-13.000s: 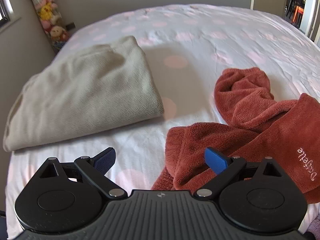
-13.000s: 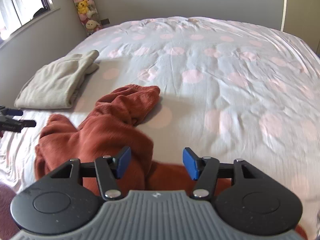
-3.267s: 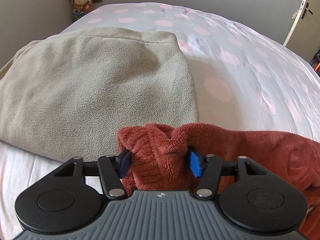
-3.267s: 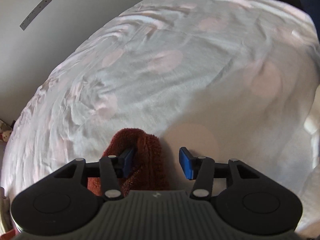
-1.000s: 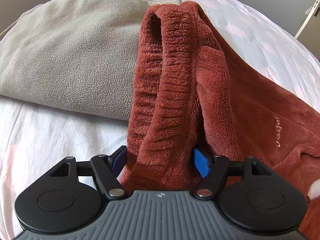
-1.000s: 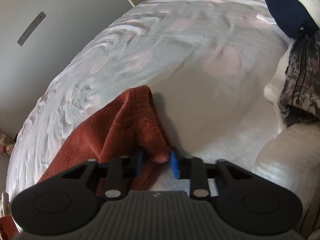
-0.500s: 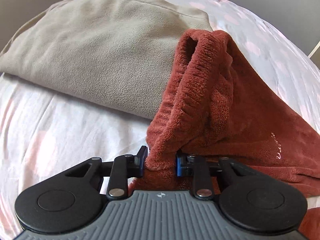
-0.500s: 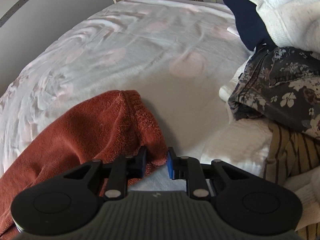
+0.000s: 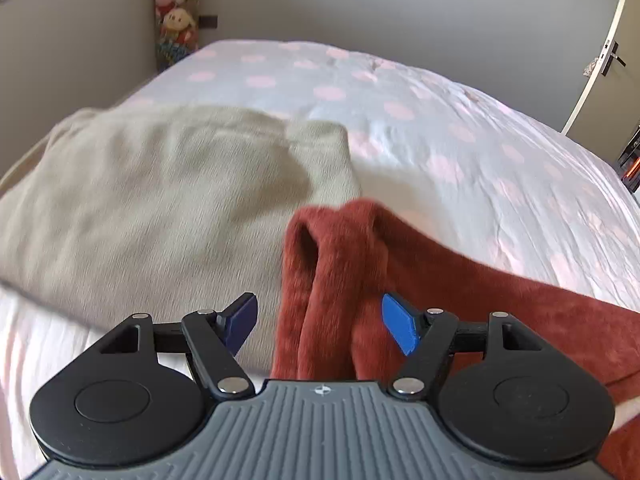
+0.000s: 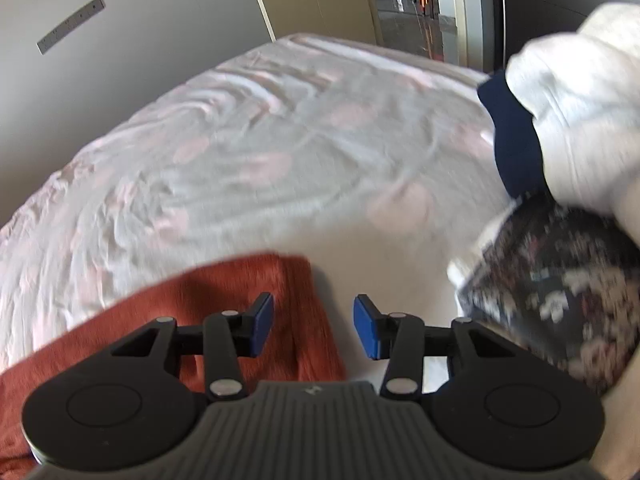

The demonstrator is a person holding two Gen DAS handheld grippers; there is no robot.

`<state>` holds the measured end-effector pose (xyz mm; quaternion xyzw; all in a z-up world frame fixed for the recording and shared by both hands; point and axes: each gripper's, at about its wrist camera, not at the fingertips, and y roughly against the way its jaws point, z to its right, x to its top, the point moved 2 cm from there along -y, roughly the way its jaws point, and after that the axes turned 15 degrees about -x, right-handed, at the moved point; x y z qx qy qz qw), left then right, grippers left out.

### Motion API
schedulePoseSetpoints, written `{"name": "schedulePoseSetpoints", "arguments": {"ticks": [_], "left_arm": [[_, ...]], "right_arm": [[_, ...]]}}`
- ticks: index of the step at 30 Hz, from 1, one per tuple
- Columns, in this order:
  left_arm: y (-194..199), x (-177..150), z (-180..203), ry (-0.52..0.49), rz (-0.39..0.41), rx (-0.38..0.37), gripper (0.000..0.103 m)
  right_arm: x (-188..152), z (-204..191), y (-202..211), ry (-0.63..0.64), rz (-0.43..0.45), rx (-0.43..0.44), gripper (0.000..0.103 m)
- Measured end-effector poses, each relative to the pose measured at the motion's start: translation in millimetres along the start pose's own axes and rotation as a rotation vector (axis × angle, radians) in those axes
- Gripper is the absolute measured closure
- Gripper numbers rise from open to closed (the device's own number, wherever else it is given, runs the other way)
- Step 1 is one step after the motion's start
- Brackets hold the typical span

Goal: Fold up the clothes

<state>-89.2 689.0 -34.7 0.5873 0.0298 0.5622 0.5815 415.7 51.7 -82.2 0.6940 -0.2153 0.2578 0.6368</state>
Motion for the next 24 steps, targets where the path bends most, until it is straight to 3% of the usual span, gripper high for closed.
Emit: {"name": "schedulePoseSetpoints", "arguments": {"ticks": [7,13,14,15,16,20,24], "left_arm": [[-54.4,22.8,1.5,-0.015,-0.007,0.025,0.035],[-79.7,18.1,-1.3,0.001,-0.008,0.094,0.038],[-80.3,17.1,-1.8,0.006,0.003,0.104,0.049],[-80.0,17.0,-2.4,0.015,0.014,0.11,0.066],[-78.3,17.5,-2.4,0.022,0.02,0.112,0.071],[-64.6,21.3,1.9,0.019,0.069,0.144,0.074],[-44.3,35.1,-3.6,0.074,0.182,0.161,0.074]], "right_arm": [[29.4,-20.2,-55.2,-0.005,-0.068,0.023,0.054],[18.0,-30.6,-101.7,-0.045,-0.155,0.078,0.054],[15.3,-34.3,-102.7,-0.036,-0.145,0.079,0.055],[12.8,-38.2,-103.4,-0.025,-0.134,0.08,0.057],[12.0,-43.1,-102.1,0.007,-0.122,0.074,0.071],[16.7,-51.8,-88.6,0.086,-0.048,0.021,0.077],[36.0,-50.9,-67.7,0.011,0.077,0.012,0.077]]}}
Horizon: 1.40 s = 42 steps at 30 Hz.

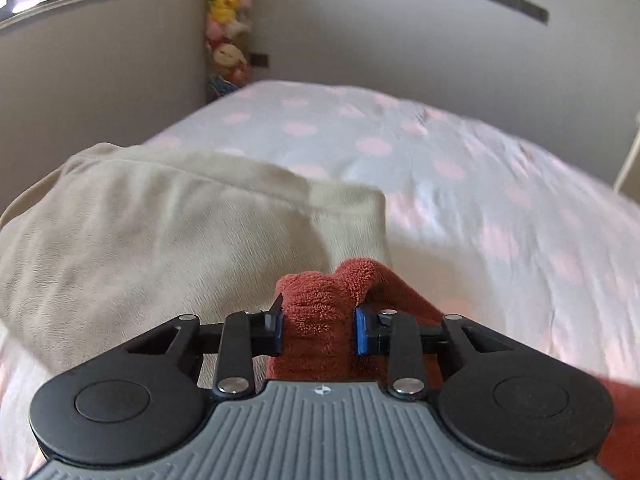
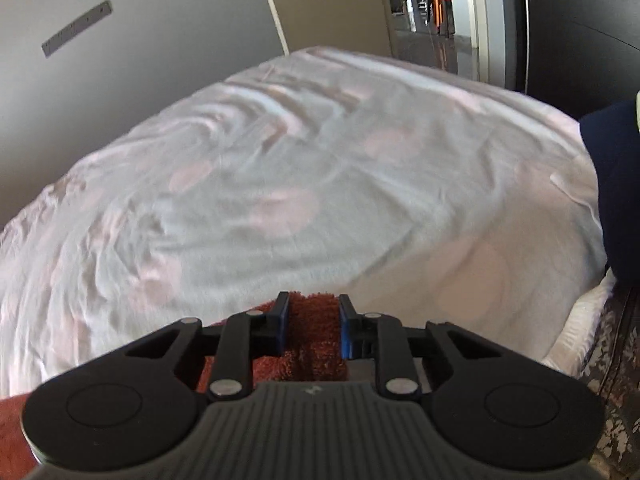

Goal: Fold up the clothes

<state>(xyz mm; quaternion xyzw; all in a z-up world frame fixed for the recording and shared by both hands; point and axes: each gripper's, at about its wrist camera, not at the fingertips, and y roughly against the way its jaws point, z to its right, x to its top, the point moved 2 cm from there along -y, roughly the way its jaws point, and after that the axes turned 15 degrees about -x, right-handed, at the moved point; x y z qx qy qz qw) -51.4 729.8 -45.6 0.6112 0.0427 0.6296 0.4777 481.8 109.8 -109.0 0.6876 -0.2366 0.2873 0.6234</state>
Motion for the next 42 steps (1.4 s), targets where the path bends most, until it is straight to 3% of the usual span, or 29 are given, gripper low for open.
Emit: {"name": "schedulePoseSetpoints", "arguments": {"ticks": [4,11,14,18,23,28,35,37,42], "left_arm": [[-8.9,14.0,-4.7,0.021,0.019,0.033,0.074],[-42.8,4.2,-1.8,-0.063,-0.123,0.074,0.068],[-28.4,2.1,-2.5,-0.103,-0.131,0.052,0.062],[13.0,-1.1,-5.3,-0.13,-0.138,-0.014,0.054],[73.8,-19.5,-9.0,-0.148,-0.202,-0.11,0.05],[119.6,-57.8,-18.1,-0.157,-0.276,-0.121,0.05],[154.1,-96.5,-49.7,-0.046,-0.24,-0.142,0.049],[158.2,-107.8,-57.0,-0.037,-0.252,-0.112,0.049],[153.5,-141.4,-66.4,-0.082,-0.352,0.067,0.048]], "right_arm": [[11.5,-21.3,-0.2,0.024,0.034,-0.005,0.077],[-1.0,-49.6,-25.6,0.102,-0.047,-0.089,0.074],[-6.4,-43.4,-21.6,0.082,-0.059,-0.11,0.06],[-10.9,-30.9,6.3,0.079,-0.018,-0.118,0.053],[-32.4,-25.0,60.1,0.097,-0.013,-0.039,0.041],[-77.8,-37.3,117.6,0.152,-0.08,0.092,0.039],[-148.9,-63.0,188.8,0.201,-0.165,0.256,0.039],[-167.4,-69.6,204.8,0.204,-0.178,0.274,0.039],[-220.2,-84.7,231.7,0.16,-0.244,0.31,0.034]]}}
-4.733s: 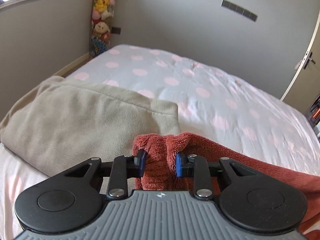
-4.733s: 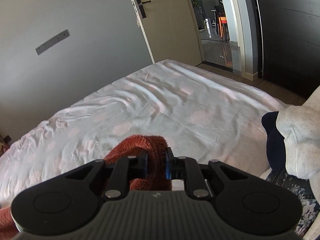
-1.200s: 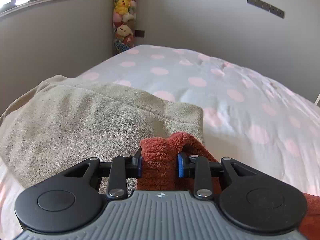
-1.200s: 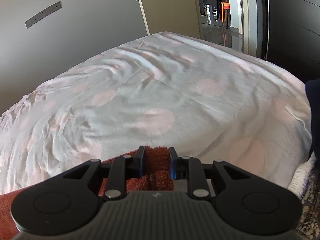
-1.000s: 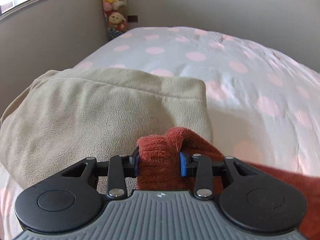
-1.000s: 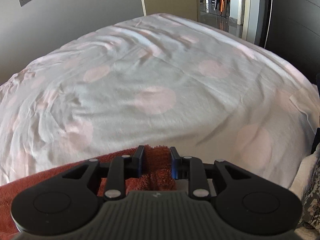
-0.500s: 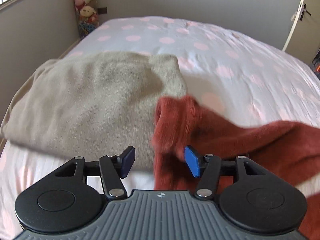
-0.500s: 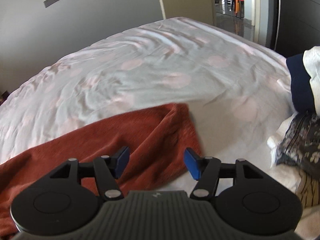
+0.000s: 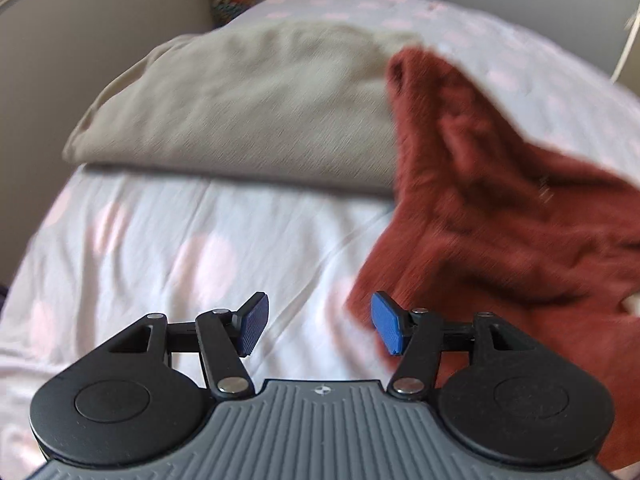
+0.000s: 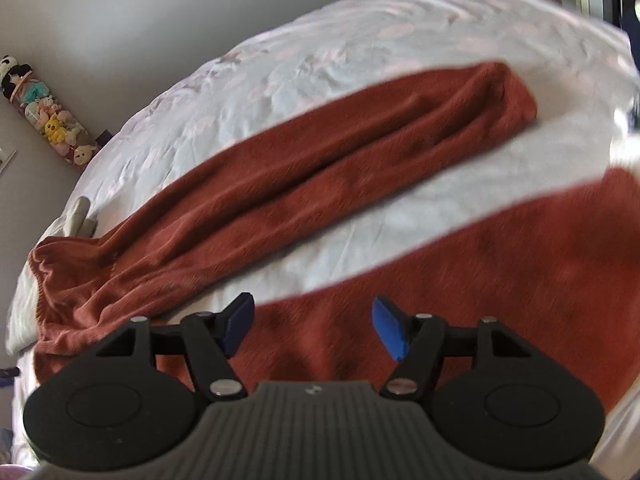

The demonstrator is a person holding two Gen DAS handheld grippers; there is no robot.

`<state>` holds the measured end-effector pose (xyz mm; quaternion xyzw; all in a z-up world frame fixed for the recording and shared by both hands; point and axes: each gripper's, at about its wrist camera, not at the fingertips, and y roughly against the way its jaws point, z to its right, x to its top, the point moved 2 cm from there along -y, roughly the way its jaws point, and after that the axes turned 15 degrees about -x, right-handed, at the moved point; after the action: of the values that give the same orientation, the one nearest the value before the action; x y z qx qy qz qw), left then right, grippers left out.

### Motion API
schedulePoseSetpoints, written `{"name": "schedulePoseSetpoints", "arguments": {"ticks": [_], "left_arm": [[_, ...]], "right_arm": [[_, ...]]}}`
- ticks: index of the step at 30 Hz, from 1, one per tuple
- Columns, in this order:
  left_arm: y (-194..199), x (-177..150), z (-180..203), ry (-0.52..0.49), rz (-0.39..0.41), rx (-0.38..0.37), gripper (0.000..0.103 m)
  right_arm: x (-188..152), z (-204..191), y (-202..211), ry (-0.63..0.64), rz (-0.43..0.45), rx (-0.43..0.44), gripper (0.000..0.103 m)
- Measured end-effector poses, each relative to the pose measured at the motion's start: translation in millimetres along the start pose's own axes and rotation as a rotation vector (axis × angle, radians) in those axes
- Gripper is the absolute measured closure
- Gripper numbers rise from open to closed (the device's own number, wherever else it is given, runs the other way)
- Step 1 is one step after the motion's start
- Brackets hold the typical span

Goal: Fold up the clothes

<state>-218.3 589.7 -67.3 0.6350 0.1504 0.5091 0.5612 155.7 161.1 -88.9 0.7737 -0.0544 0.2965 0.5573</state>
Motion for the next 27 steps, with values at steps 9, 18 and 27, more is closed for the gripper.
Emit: {"name": "schedulePoseSetpoints", "arguments": {"ticks": [9,18,27], "left_arm": [[-30.9,-18.1,14.1,-0.021,-0.113,-0.031,0.048],[-10.3,-12.6,67.0,-0.119,-0.04,-0.058,0.048],[-36.2,-44.3,172.0,-0.326,-0.187,-0.229,0.048]], "right_arm": [[-58.8,-60.9,8.4,0.245,0.024,-0.098,0.033],[-112.9,-118.3,0.5,0.414,-0.064,-0.076,0.033],[-140.2,-156.6,-11.2,0.639,-0.105,-0.054,0.026]]}}
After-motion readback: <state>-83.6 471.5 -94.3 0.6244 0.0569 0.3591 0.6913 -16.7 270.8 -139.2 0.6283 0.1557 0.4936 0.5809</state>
